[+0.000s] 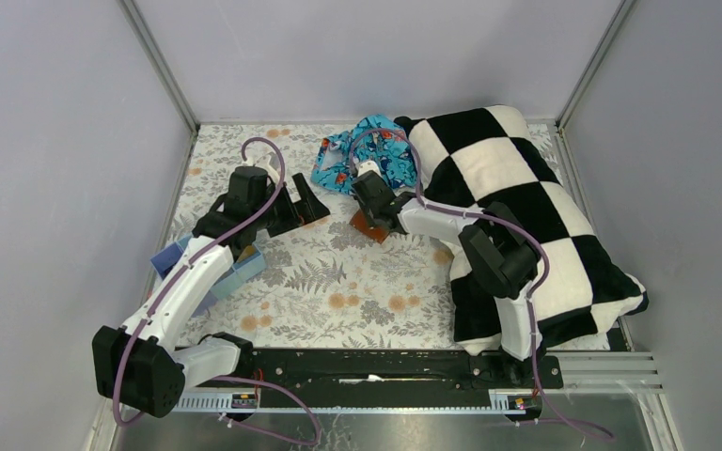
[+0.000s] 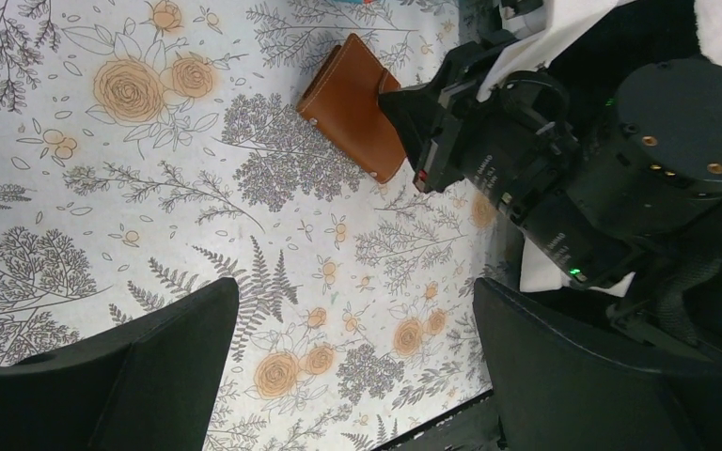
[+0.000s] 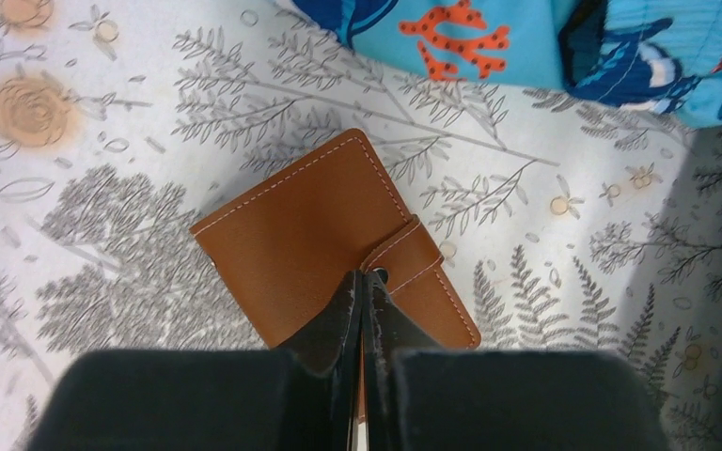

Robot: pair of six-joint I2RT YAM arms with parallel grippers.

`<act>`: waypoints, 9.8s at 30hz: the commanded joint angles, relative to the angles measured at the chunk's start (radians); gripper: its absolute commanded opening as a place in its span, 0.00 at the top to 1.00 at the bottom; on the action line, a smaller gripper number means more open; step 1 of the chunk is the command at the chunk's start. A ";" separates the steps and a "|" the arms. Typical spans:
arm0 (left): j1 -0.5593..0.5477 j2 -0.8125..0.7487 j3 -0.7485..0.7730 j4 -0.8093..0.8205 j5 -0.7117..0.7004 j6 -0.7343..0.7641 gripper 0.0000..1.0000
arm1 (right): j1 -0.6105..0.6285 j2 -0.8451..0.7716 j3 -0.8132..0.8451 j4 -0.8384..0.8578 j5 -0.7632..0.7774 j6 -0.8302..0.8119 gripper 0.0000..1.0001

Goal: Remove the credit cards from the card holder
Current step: Move the card holder to the center of the board, then open the card holder at the center of the board.

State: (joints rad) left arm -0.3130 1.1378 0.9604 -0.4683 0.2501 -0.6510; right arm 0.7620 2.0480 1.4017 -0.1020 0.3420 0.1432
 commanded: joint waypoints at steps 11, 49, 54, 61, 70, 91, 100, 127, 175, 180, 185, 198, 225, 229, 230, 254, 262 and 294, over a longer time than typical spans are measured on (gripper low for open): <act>-0.012 0.034 0.000 0.037 0.083 0.066 0.01 | -0.007 -0.305 -0.092 -0.164 -0.351 0.295 1.00; -0.086 0.391 -0.355 0.905 0.397 -0.483 0.01 | -0.002 -0.453 -0.481 0.013 -0.417 0.519 0.68; -0.104 0.441 -0.343 0.918 0.388 -0.508 0.01 | 0.035 -0.459 -0.469 -0.010 -0.366 0.459 0.68; -0.120 0.498 -0.339 0.908 0.366 -0.529 0.01 | 0.088 -0.429 -0.443 -0.012 -0.313 0.419 0.67; -0.120 0.520 -0.345 0.896 0.357 -0.530 0.01 | 0.168 -0.353 -0.410 -0.010 -0.183 0.386 0.52; -0.121 0.525 -0.344 0.873 0.363 -0.509 0.01 | 0.245 -0.287 -0.382 -0.029 0.137 0.307 0.57; -0.121 0.530 -0.342 0.870 0.365 -0.506 0.01 | 0.255 -0.292 -0.371 -0.001 0.162 0.275 0.56; -0.123 0.521 -0.321 0.800 0.371 -0.453 0.01 | 0.205 -0.365 -0.406 0.022 0.107 0.282 1.00; -0.122 0.472 -0.336 0.893 0.404 -0.558 0.01 | 0.004 -0.330 -0.550 0.265 -0.617 0.706 1.00; -0.121 0.485 -0.301 0.707 0.347 -0.512 0.01 | -0.008 -0.352 -0.572 0.281 -0.620 0.721 1.00; -0.117 0.511 -0.299 0.652 0.318 -0.507 0.01 | -0.027 -0.403 -0.618 0.319 -0.621 0.741 1.00; -0.113 0.567 -0.236 0.533 0.286 -0.440 0.01 | -0.073 -0.476 -0.699 0.366 -0.672 0.768 1.00; -0.204 0.640 -0.175 0.710 0.336 -0.575 0.01 | -0.078 -0.424 -0.695 0.376 -0.687 0.762 1.00; -0.203 0.654 -0.156 0.542 0.283 -0.526 0.01 | -0.079 -0.434 -0.713 0.393 -0.678 0.781 1.00; -0.203 0.658 -0.149 0.511 0.267 -0.511 0.01 | -0.081 -0.438 -0.721 0.405 -0.679 0.789 1.00; -0.175 0.685 -0.096 0.385 0.145 -0.397 0.01 | -0.126 -0.553 -0.805 0.434 -0.705 0.857 1.00; -0.159 0.620 -0.029 0.310 0.149 -0.323 0.01 | -0.106 -0.645 -0.695 0.153 -0.482 0.662 0.93; -0.134 0.641 -0.212 0.861 0.544 -0.582 0.01 | 0.111 -0.500 -0.608 0.201 -0.211 0.534 0.48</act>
State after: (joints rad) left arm -0.4450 1.7706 0.7582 0.3172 0.7757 -1.2392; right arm 0.8608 1.5505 0.8272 0.0029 0.0776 0.6735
